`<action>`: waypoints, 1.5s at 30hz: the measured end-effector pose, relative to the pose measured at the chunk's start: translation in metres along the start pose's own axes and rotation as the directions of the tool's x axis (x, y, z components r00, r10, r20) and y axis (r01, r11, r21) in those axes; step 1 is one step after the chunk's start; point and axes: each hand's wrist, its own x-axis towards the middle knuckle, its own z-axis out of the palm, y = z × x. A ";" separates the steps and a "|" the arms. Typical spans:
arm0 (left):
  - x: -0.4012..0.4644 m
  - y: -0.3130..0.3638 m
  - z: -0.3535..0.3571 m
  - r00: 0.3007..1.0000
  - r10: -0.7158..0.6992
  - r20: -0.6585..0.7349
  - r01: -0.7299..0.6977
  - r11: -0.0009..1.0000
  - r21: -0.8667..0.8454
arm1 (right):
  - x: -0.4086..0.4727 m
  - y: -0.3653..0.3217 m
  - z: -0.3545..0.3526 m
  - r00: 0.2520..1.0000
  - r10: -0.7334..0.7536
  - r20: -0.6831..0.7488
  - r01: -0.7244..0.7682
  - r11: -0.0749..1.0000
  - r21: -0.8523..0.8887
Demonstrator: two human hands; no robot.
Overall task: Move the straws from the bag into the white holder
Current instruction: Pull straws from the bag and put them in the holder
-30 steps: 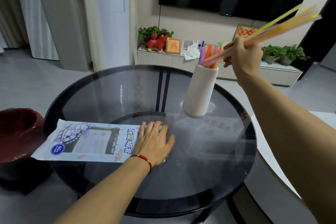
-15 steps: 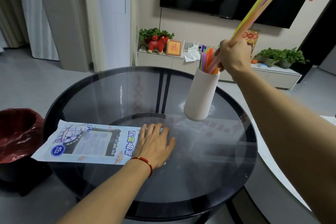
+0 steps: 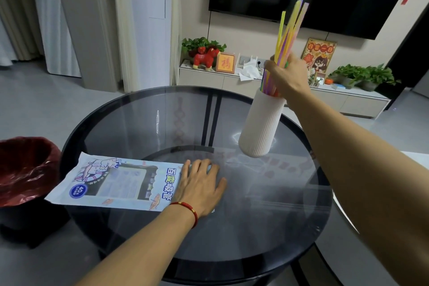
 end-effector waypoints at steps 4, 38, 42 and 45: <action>0.000 -0.001 0.000 1.000 -0.005 0.012 0.005 1.000 -0.001 | 0.003 -0.009 -0.004 0.978 -0.114 -0.174 0.130 0.988 0.083; 0.000 -0.003 0.003 0.999 0.030 -0.024 -0.030 1.000 0.003 | 0.005 0.018 0.008 0.949 -0.296 0.106 0.311 0.839 -0.446; 0.000 -0.002 0.002 0.999 0.034 -0.028 -0.034 0.999 0.010 | 0.001 0.019 0.004 0.924 -0.369 0.098 0.373 0.821 -0.432; 0.000 0.000 -0.003 0.996 0.064 -0.060 -0.064 0.998 0.004 | 0.000 0.019 0.002 0.921 -0.353 0.166 0.388 0.787 -0.479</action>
